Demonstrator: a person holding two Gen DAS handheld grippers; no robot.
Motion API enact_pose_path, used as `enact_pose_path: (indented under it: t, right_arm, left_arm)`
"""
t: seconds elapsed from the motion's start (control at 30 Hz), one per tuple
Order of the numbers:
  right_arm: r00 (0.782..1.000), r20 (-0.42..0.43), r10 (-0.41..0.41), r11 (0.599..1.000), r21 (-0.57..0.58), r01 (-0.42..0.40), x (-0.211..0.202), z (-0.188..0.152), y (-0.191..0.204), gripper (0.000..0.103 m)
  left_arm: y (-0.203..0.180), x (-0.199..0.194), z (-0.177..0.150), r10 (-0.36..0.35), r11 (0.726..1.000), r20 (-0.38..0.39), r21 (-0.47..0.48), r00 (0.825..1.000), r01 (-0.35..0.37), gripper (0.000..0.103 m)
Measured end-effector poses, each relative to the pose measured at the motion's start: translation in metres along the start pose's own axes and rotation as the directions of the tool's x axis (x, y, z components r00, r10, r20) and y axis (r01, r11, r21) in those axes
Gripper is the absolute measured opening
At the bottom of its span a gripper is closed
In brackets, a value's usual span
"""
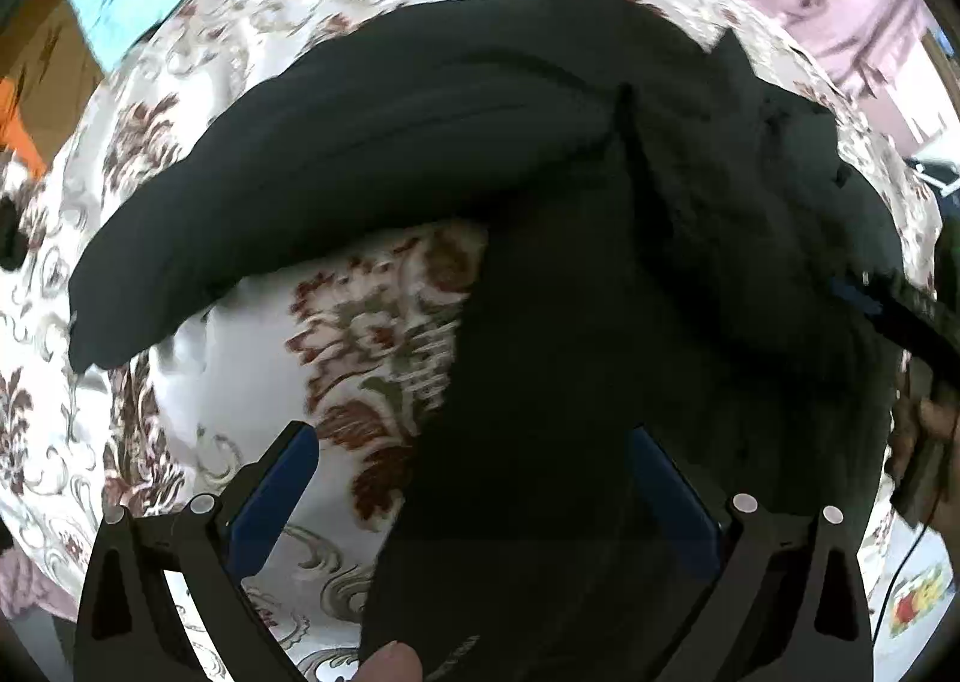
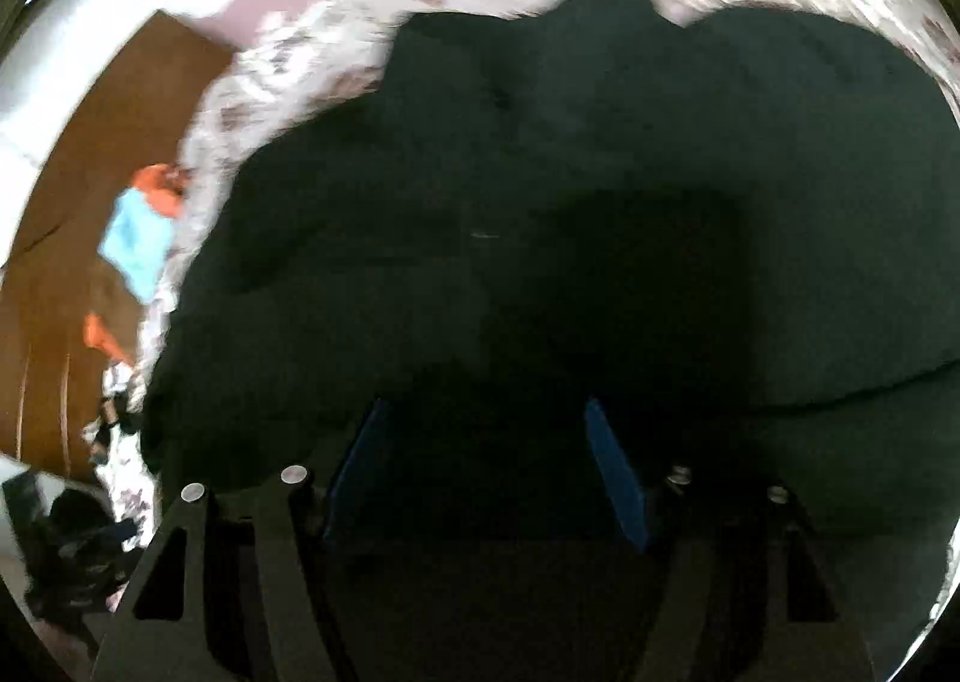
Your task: Fold large clothes
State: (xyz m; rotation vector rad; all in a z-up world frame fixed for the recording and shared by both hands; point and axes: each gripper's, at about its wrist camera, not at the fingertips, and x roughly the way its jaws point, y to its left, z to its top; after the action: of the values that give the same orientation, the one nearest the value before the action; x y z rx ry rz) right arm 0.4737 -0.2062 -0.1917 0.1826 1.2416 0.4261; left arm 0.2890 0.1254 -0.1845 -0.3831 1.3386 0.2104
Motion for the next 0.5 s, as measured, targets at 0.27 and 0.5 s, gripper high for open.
enact_pose_path:
  t: [0.27, 0.5]
  right_arm:
    - [0.995, -0.100, -0.004, 0.997, -0.081, -0.005, 0.004, -0.011, 0.047, 0.063]
    - [0.993, -0.082, -0.086, 0.993, -0.091, 0.078, -0.014, 0.005, 0.055, 0.063]
  left_arm:
    - [0.138, -0.006, 0.014, 0.053, 0.963, 0.028, -0.266, 0.998, -0.044, 0.103]
    - [0.294, 0.005, 0.005, 0.109, 0.890, 0.033, -0.448, 0.994, -0.083, 0.103]
